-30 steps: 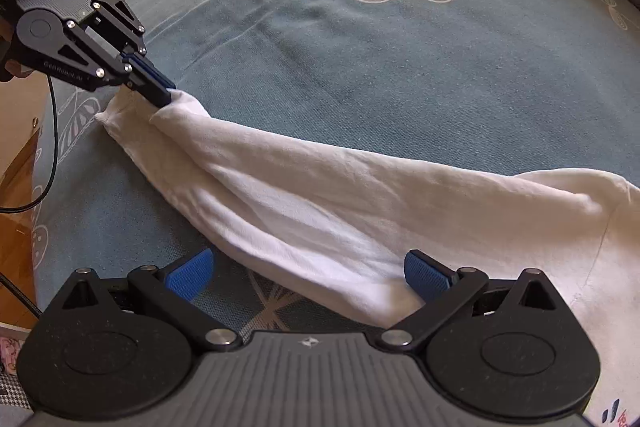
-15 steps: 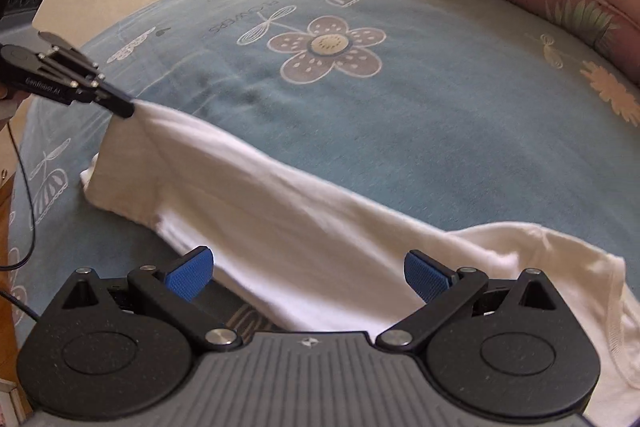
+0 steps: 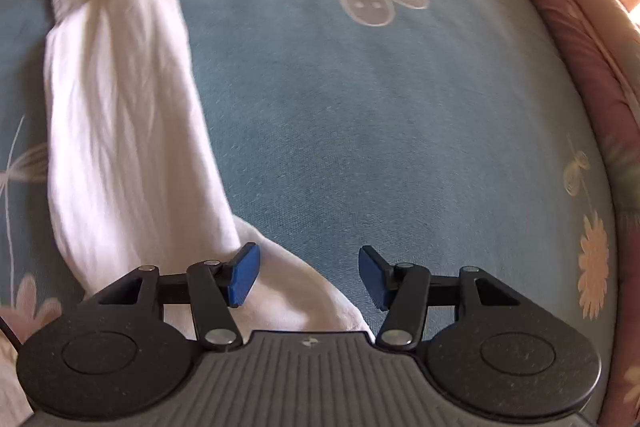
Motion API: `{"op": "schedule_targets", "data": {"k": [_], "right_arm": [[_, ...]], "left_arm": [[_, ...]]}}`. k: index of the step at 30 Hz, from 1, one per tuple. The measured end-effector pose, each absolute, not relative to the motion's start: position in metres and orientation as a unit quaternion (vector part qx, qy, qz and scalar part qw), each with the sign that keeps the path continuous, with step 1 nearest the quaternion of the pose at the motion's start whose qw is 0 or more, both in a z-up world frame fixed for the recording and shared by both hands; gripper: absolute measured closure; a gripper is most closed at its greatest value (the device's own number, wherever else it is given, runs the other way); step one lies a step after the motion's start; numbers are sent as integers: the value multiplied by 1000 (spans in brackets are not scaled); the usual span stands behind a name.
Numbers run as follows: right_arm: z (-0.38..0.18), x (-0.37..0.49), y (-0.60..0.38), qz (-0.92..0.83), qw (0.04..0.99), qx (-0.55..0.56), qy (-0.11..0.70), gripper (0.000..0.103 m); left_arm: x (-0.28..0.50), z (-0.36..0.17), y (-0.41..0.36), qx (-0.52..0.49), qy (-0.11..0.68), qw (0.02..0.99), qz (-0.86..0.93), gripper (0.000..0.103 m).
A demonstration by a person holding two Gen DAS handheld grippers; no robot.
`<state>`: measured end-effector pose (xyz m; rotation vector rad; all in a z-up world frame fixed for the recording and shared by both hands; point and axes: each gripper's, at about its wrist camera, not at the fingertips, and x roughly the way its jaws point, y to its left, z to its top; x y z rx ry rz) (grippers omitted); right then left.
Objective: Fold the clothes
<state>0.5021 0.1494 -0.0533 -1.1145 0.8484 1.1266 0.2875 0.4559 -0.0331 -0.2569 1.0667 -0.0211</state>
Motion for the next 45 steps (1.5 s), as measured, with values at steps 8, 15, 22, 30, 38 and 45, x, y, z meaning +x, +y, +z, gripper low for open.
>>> {"op": "schedule_targets", "data": {"k": [8, 15, 22, 30, 38, 45], "right_arm": [[-55, 499, 162, 527, 557, -517, 380, 101], [-33, 558, 145, 419, 723, -355, 420, 73], [-26, 529, 164, 489, 706, -309, 409, 73], [-41, 496, 199, 535, 661, -341, 400, 73], [-56, 468, 204, 550, 629, -410, 366, 73], [-51, 469, 211, 550, 612, -415, 388, 97]], "left_arm": [[282, -40, 450, -139, 517, 845, 2, 88], [269, -35, 462, -157, 505, 847, 56, 74], [249, -47, 487, -162, 500, 841, 128, 60], [256, -48, 473, -147, 493, 853, 87, 60], [250, -58, 470, -149, 503, 848, 77, 60], [253, -56, 472, -156, 498, 849, 77, 58]]}}
